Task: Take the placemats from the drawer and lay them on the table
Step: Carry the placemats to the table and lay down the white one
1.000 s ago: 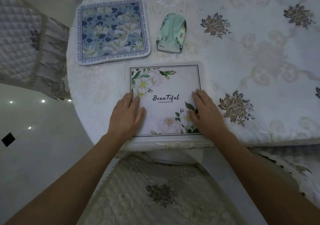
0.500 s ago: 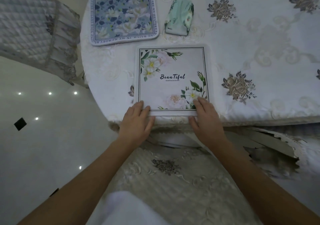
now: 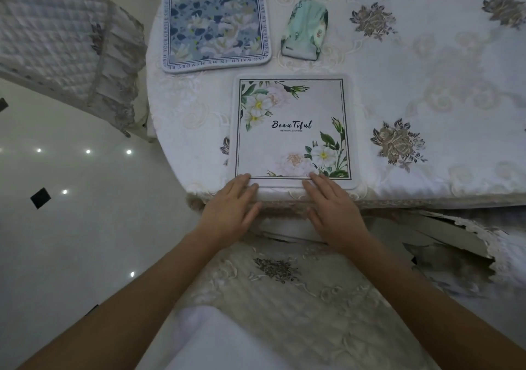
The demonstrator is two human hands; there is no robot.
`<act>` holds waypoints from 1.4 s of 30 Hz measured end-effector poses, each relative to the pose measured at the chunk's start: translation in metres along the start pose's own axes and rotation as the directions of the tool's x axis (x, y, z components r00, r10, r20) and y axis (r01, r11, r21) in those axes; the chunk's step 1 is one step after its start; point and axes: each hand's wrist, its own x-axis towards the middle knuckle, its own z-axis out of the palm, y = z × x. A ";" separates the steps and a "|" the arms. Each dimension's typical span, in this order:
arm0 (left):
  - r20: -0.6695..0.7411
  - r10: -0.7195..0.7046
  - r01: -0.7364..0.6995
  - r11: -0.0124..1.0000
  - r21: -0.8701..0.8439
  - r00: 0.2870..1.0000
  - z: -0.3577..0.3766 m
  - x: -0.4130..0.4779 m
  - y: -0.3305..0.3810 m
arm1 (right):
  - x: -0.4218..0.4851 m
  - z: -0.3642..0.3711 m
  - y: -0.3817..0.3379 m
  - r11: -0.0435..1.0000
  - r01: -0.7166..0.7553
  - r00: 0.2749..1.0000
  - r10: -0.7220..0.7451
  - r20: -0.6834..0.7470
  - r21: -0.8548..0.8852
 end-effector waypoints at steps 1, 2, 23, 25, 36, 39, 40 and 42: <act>-0.008 -0.013 0.013 1.000 0.009 1.000 -0.002 -0.003 -0.006 | -0.003 -0.002 0.004 1.000 -0.016 1.000 0.016 0.007 -0.005; -0.011 -0.026 0.026 0.999 0.024 1.000 -0.003 -0.005 -0.010 | -0.005 -0.003 0.007 0.999 -0.030 0.999 0.030 0.013 -0.011; -0.069 -0.017 0.020 0.999 0.050 0.997 0.010 -0.005 -0.015 | -0.014 -0.008 0.028 0.995 -0.102 0.994 0.102 -0.035 0.009; -0.069 -0.015 0.019 0.998 0.059 0.998 0.009 -0.002 -0.019 | -0.013 -0.012 0.038 0.992 -0.120 0.992 0.121 -0.041 0.022; -0.112 -0.081 0.084 0.996 0.030 0.990 -0.018 0.082 -0.021 | 0.063 -0.032 0.056 0.978 -0.178 0.979 0.187 -0.084 0.104; -0.121 -0.098 0.102 0.994 0.027 0.988 -0.029 0.116 -0.028 | 0.097 -0.039 0.069 0.982 -0.164 0.981 0.171 -0.085 0.093; -0.125 -0.103 0.107 0.994 0.027 0.987 -0.032 0.127 -0.031 | 0.110 -0.042 0.073 0.983 -0.164 0.982 0.170 -0.081 0.079; -0.135 -0.102 0.107 0.994 0.027 0.986 -0.039 0.150 -0.036 | 0.135 -0.049 0.079 0.983 -0.173 0.981 0.178 -0.074 0.064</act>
